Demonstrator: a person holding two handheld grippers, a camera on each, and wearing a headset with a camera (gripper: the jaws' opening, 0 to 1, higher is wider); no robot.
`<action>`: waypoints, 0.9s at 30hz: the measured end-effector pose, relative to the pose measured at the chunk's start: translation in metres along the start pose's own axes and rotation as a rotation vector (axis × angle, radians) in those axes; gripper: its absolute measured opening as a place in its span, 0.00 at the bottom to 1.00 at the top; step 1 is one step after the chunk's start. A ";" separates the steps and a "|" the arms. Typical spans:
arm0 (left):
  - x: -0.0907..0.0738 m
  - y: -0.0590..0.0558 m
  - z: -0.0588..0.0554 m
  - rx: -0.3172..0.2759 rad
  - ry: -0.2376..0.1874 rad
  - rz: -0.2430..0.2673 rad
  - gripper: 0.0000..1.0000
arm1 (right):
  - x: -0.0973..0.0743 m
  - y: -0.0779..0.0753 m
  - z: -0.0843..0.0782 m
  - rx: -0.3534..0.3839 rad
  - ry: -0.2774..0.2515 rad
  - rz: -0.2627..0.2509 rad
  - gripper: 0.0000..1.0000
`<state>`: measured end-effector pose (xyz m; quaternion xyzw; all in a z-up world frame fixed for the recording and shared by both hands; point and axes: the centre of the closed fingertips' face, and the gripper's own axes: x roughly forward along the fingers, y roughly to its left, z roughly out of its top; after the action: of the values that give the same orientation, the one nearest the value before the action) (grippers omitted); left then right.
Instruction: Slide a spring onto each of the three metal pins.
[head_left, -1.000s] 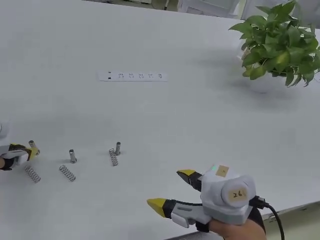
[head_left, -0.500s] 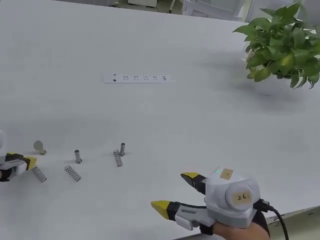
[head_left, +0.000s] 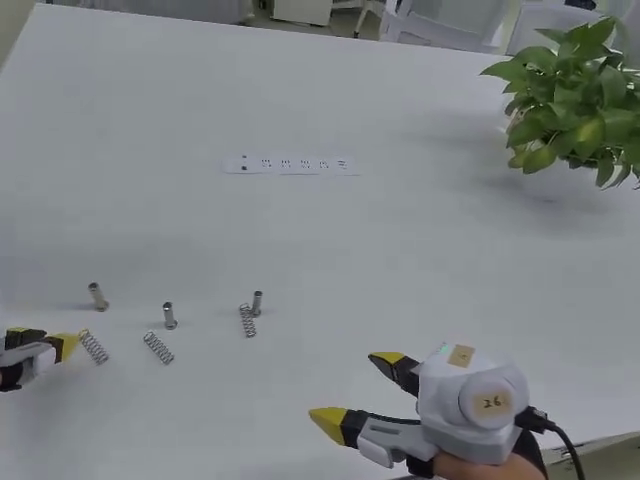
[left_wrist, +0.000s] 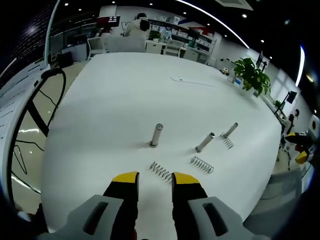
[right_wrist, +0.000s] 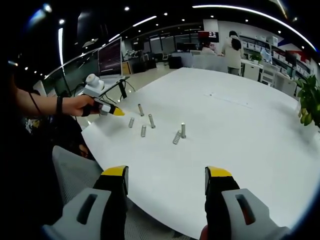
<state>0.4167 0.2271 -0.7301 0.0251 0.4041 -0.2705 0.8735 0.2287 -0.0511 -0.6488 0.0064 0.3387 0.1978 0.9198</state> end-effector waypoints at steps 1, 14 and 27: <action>-0.001 0.000 -0.003 -0.005 0.001 0.000 0.20 | 0.000 0.000 -0.001 -0.002 0.002 0.001 0.61; -0.005 -0.009 -0.007 -0.034 -0.021 0.002 0.24 | -0.002 -0.002 -0.002 -0.017 0.009 0.014 0.61; 0.015 -0.007 0.021 -0.061 -0.135 0.018 0.25 | -0.005 -0.002 -0.002 -0.031 0.019 0.020 0.60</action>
<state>0.4357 0.2094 -0.7255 -0.0163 0.3523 -0.2511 0.9014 0.2248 -0.0552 -0.6482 -0.0065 0.3443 0.2123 0.9145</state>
